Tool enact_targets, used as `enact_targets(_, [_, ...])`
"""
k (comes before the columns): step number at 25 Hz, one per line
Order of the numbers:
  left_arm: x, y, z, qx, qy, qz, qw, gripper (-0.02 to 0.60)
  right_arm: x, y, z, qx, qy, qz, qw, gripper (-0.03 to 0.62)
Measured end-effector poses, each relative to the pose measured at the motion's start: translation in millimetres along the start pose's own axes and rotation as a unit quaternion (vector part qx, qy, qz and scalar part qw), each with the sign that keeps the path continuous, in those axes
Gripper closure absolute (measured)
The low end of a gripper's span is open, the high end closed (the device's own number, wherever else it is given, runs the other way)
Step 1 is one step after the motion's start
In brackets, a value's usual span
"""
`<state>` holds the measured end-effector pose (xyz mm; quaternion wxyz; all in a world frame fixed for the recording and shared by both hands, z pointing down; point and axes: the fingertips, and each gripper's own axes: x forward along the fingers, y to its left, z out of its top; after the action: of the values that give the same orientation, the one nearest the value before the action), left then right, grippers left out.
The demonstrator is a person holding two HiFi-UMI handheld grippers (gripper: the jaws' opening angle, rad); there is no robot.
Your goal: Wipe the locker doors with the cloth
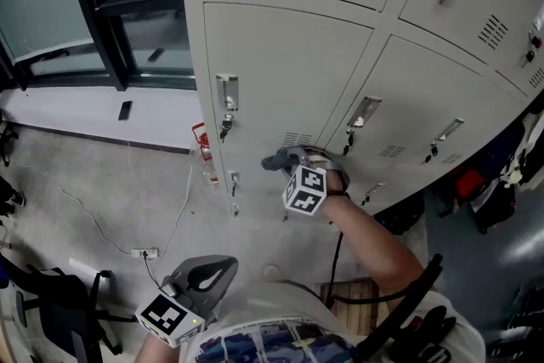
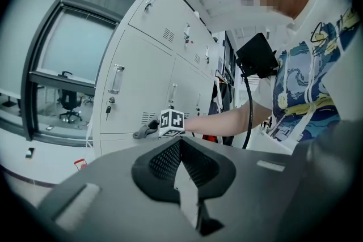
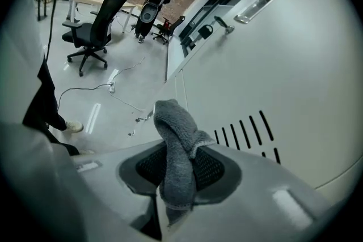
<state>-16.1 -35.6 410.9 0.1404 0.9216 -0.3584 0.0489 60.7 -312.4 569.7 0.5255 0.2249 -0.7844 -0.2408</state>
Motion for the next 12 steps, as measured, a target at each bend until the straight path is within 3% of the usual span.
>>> enact_targets(6, [-3.8, 0.5, -1.5, 0.0, -0.001, 0.001, 1.0, 0.58, -42.0, -10.0, 18.5, 0.002, -0.011, 0.004, 1.0, 0.48])
enact_targets(12, [-4.5, 2.9, -2.2, 0.006, -0.007, 0.001, 1.0, 0.58, -142.9, -64.9, 69.8, -0.021, -0.071, -0.069, 0.995, 0.48])
